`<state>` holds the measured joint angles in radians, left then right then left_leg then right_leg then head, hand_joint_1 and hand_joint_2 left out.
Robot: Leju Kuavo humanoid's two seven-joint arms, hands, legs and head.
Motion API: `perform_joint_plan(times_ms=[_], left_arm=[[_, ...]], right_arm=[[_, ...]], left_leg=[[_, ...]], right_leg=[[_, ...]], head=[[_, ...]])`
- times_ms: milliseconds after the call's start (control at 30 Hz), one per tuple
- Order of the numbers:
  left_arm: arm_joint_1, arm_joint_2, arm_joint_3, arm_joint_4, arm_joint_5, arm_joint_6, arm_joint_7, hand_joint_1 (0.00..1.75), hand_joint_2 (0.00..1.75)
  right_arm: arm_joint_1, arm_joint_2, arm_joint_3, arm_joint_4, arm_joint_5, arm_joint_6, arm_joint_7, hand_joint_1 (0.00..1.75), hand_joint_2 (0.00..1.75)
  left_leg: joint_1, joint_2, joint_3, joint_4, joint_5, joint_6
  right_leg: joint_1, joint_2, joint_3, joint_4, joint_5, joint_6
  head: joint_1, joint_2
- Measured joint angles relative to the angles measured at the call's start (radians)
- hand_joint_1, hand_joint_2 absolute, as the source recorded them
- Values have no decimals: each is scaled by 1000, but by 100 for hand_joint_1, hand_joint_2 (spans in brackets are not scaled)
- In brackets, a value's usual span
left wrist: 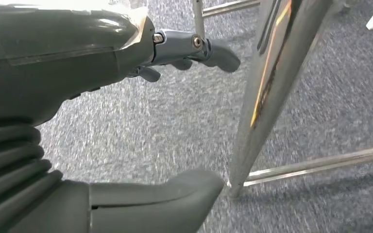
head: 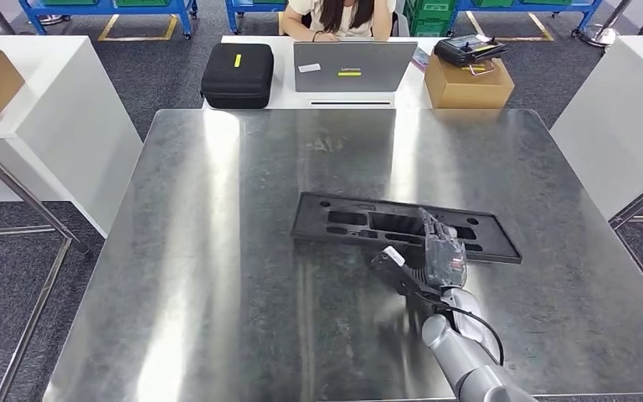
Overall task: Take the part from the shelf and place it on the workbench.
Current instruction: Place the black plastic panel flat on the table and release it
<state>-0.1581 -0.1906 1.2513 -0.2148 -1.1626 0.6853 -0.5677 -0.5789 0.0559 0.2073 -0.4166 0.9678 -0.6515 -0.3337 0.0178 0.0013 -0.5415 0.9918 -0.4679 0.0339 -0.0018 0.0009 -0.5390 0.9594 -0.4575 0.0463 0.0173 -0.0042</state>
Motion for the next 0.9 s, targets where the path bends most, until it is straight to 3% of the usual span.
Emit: perform_joint_plan(times_ms=[67, 133, 167, 233, 300, 333, 400, 467, 567, 633, 733, 800, 833, 900], left_arm=[[0, 0, 0, 0, 0, -1, 3, 0, 0], [0, 1, 0, 0, 0, -3, 4, 0, 0], [0, 2, 0, 0, 0, -3, 5, 0, 0], [1, 3, 0, 0, 0, -4, 7, 0, 0], [1, 3, 0, 0, 0, -4, 9, 0, 0], [1, 4, 0, 0, 0, -4, 9, 0, 0], [1, 5, 0, 0, 1, -5, 10, 0, 0], [-1, 6, -1, 0, 1, -4, 12, 0, 0], [-2, 6, -1, 1, 1, -4, 13, 0, 0], [-2, 6, -1, 1, 1, -4, 13, 0, 0], [-3, 6, -2, 0, 1, -4, 15, 0, 0], [-2, 5, -2, 1, 2, -5, 19, 0, 0], [-2, 4, -3, 1, 3, -6, 21, 0, 0], [-1, 3, -5, 1, 8, -7, 23, 0, 0]], right_arm=[[11, 0, -1, 3, -1, 0, 1, 0, 0], [17, 0, -1, 5, -1, 0, 1, 0, 0], [19, 0, -1, 6, -1, 0, 1, 0, 0], [24, 0, -1, 8, -1, 0, 1, 0, 0], [29, 0, -1, 10, -1, 0, 1, 0, 0], [30, 1, -1, 11, 0, 0, 1, 0, 0], [29, 1, -1, 12, 1, 0, 1, 0, 0], [28, 0, -1, 12, 1, 0, 1, 0, 0], [27, -1, -1, 12, 1, 0, 1, 0, 0], [27, -3, -1, 12, 2, 0, 1, 0, 0], [29, -3, -1, 13, -4, 24, -4, 0, 0], [30, -3, -1, 14, -14, 80, -8, 0, 0], [27, -5, -1, 13, -17, 120, -5, 0, 0], [13, -8, -1, 7, -17, 195, 6, 0, 0]], left_leg=[[1, -3, -3, 2, -2, -11], [4, -4, -27, 47, -31, -20], [6, -4, -54, 99, -61, -25], [7, -4, -125, 234, -122, -34], [12, -4, -167, 297, -126, -42], [15, -3, -161, 272, -98, -44], [23, 0, -106, 142, -23, -48], [23, -1, -62, 42, 18, -42], [12, -6, -58, 26, 20, -15], [11, -5, -55, 17, 27, 3], [11, -3, -56, 12, 30, 16], [10, -5, -57, 12, 29, 17], [10, -5, -56, 13, 29, 16], [11, -5, -53, 13, 27, 12]], right_leg=[[-8, -1, 3, -3, 13, -12], [-21, -3, 7, -8, 21, -26], [-27, -4, 7, -9, 23, -31], [-24, -5, 4, -9, 23, -38], [-24, -4, 4, -8, 21, -37], [-25, -2, 4, -7, 19, -36], [-28, 1, 6, 1, 11, -26], [-23, 3, 3, 11, 2, -12], [-16, 4, -2, 11, -1, 9], [-17, 3, -17, 40, -18, 15], [-20, 2, -110, 225, -99, 7], [-20, 2, -159, 314, -121, 14], [-20, 2, -154, 300, -108, 22], [-22, 1, -93, 171, -52, 38]], head=[[-2, 0], [-9, 0], [-14, 0], [-20, 0], [-21, 0], [-22, 0], [-23, 0], [-21, 0], [-15, 0], [-12, 0], [-2, 0], [0, 0], [2, 0], [6, 0]])
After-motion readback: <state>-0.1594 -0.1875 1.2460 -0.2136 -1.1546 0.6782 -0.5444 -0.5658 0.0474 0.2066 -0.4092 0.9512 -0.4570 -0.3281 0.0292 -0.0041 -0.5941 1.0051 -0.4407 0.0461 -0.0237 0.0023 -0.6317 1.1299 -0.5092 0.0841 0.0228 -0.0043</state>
